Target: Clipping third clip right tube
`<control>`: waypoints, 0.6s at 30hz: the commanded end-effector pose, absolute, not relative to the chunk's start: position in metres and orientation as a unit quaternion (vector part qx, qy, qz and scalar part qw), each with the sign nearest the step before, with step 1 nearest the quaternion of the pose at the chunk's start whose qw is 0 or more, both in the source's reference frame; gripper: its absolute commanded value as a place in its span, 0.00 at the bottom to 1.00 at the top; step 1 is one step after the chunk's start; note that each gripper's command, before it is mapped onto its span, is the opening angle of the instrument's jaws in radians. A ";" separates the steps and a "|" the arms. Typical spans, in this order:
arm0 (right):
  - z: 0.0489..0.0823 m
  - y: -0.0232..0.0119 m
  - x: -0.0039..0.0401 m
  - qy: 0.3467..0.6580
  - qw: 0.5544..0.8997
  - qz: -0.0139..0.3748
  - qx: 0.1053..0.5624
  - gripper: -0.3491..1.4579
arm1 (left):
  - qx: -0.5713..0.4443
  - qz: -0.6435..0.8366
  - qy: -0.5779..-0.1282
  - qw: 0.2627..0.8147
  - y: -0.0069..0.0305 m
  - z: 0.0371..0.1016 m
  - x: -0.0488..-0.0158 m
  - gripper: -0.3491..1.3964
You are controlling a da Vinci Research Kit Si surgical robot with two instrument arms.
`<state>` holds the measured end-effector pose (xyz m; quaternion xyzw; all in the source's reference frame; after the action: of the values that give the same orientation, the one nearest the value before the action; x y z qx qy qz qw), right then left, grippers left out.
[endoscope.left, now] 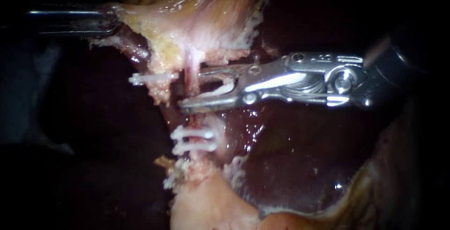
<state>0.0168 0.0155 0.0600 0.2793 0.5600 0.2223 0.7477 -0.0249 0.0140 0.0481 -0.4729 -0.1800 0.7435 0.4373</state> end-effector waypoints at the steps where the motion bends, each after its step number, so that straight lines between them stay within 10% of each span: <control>1: 0.0601 0.0154 0.0168 0.560 0.747 0.223 0.279 0.46 | -0.473 0.743 -0.180 0.437 0.0140 0.0481 -0.0249 0.00; 18: 0.0611 0.0151 0.0138 0.568 0.726 0.239 0.306 0.47 | -0.473 0.743 -0.180 0.437 0.0140 0.0481 -0.0248 0.00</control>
<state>0.0137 0.0152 0.0611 0.3119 0.5718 0.2404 0.7197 -0.0248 0.0140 0.0481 -0.4728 -0.1798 0.7435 0.4374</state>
